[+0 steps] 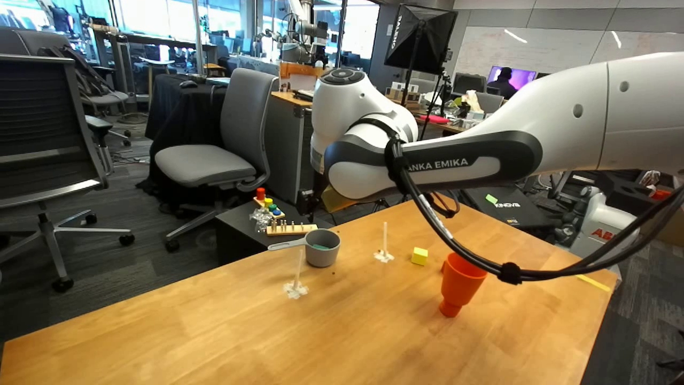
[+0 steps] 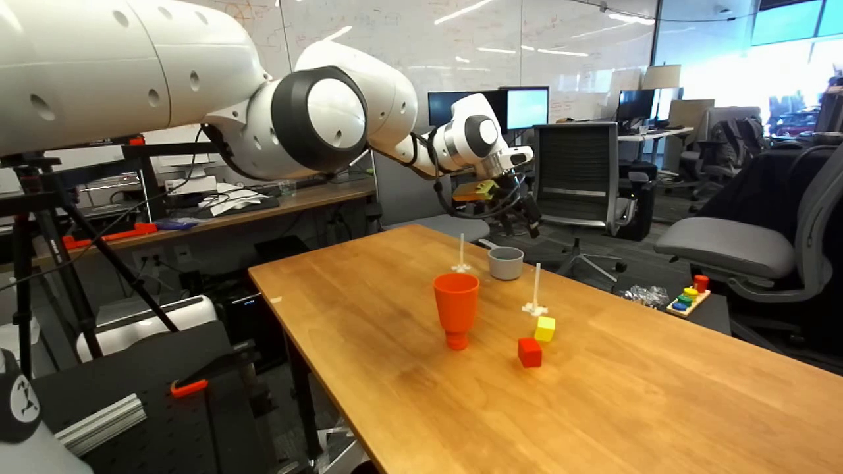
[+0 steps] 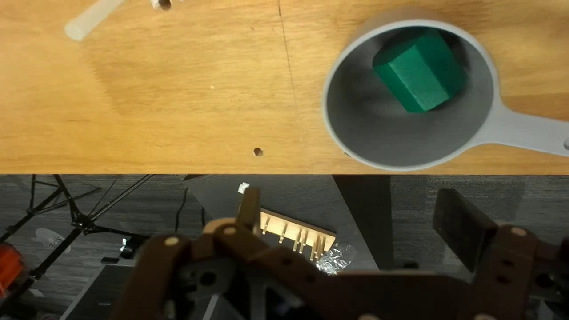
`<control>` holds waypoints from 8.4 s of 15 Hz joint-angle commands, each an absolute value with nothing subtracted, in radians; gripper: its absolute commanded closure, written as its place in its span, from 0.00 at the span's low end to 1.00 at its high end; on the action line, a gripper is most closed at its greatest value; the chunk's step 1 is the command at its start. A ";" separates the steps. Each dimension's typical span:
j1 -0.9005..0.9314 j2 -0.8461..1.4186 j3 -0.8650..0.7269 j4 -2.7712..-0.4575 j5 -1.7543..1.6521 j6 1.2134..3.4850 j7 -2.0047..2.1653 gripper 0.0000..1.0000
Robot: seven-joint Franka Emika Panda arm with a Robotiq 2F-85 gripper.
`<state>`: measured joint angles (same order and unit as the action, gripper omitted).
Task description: Place the three blocks in the gray measuring cup
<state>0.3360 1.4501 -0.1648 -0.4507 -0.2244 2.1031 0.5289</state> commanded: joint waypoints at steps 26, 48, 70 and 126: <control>0.300 1.523 -0.249 -0.423 -0.252 2.189 0.629 0.00; 0.305 1.511 -0.219 -0.467 -0.245 2.179 0.577 0.00; 0.334 1.508 -0.191 -0.482 -0.244 2.177 0.498 0.00; 0.334 1.488 -0.131 -0.554 -0.188 2.225 0.504 0.97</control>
